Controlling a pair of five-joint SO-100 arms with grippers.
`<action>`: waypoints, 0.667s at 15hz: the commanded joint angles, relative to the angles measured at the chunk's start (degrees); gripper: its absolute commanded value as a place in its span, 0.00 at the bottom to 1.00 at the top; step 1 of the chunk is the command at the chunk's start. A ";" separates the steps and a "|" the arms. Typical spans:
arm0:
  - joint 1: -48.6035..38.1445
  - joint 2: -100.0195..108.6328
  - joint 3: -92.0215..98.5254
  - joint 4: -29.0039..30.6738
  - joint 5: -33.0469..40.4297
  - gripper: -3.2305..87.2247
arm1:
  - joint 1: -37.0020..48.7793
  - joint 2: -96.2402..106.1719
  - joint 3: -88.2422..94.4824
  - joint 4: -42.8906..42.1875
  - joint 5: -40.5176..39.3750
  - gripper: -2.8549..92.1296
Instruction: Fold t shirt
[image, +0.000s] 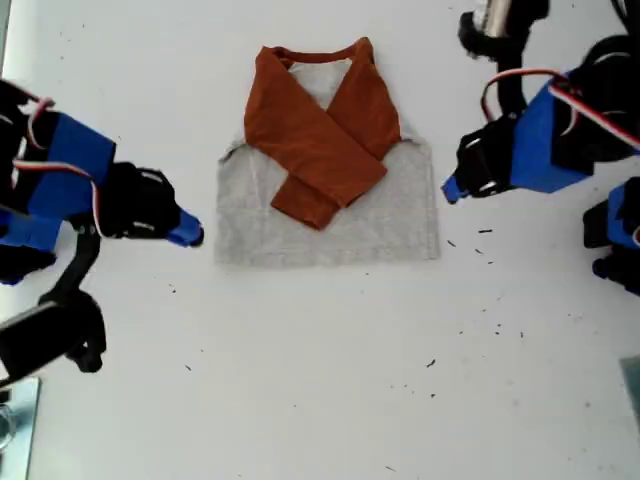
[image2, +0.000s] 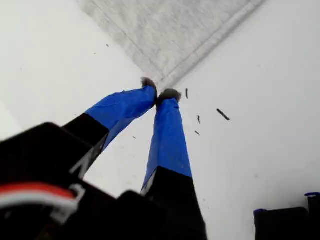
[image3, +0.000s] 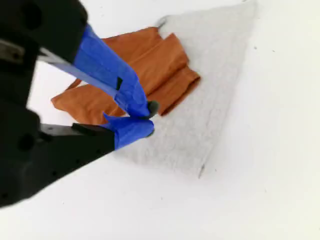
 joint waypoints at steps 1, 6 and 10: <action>1.67 -2.99 -3.96 -1.93 -0.53 0.22 | -2.20 -5.63 -7.47 -0.35 1.49 0.19; -1.58 -0.44 17.31 -16.52 3.16 0.36 | -2.90 -16.44 -4.48 -4.22 1.67 0.32; -6.59 -11.51 21.80 -26.54 7.12 0.36 | -2.55 -15.56 13.45 -20.83 3.08 0.32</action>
